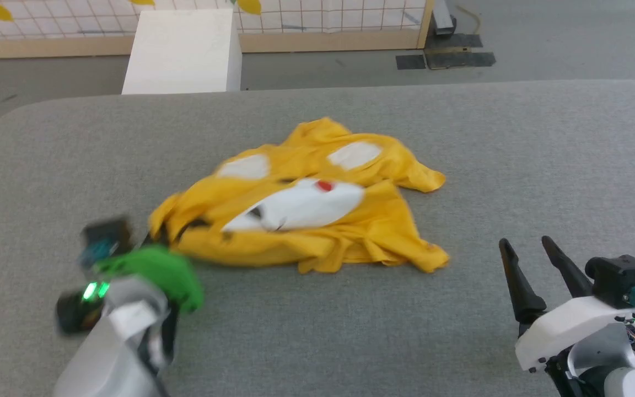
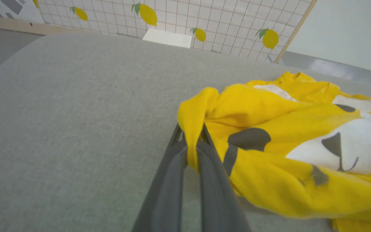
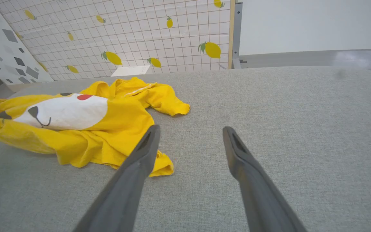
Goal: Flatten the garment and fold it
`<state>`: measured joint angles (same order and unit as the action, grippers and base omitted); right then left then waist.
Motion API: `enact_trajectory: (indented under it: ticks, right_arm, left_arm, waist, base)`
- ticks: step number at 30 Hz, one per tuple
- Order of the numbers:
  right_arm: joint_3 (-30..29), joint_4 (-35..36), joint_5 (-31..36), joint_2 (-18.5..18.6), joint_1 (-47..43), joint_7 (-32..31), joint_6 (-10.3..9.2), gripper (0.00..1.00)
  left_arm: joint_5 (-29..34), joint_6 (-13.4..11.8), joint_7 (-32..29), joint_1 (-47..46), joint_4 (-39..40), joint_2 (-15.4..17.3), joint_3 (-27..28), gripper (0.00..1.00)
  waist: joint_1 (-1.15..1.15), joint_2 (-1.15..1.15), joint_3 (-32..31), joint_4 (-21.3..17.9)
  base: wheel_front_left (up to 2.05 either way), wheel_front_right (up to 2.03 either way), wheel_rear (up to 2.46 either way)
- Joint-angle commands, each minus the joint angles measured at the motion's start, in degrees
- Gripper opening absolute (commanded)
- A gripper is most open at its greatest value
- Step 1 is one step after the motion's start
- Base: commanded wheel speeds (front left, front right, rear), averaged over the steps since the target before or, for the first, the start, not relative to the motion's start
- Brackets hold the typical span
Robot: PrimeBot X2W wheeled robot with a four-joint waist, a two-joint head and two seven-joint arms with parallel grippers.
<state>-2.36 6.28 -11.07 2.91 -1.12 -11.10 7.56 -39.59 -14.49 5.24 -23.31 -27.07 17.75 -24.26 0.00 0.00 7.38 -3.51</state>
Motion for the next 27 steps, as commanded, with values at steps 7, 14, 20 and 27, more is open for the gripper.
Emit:
enact_trajectory:
  ticks: [7,14,20,27]
  right_arm:
    - [-1.4,0.1,0.6,0.0,-0.2,-1.2,-0.08,1.0]
    - [0.2,-0.7,3.4,0.0,5.2,-1.1,-0.08,1.0]
    - [1.5,-9.2,6.3,0.0,16.8,-1.3,-0.08,1.0]
    - [0.1,-27.6,7.9,0.0,30.0,-11.5,-0.08,1.0]
  left_arm:
    - [-7.5,-2.6,-7.8,15.0,9.0,2.2,2.0,1.0]
    - [-3.8,-1.0,7.7,14.8,16.0,0.5,5.8,1.0]
    - [8.4,1.3,9.7,12.1,22.3,-3.9,11.8,1.0]
    - [19.8,7.9,9.7,12.2,27.1,-11.5,17.7,1.0]
  waist:
    - [0.0,0.0,1.2,3.5]
    - [0.0,0.0,3.1,6.4]
    - [0.0,0.0,6.9,8.6]
    - [0.0,0.0,11.4,11.0]
  base:
    - [0.0,0.0,0.0]
    - [0.0,0.0,0.0]
    - [0.0,0.0,0.0]
    - [0.0,0.0,0.0]
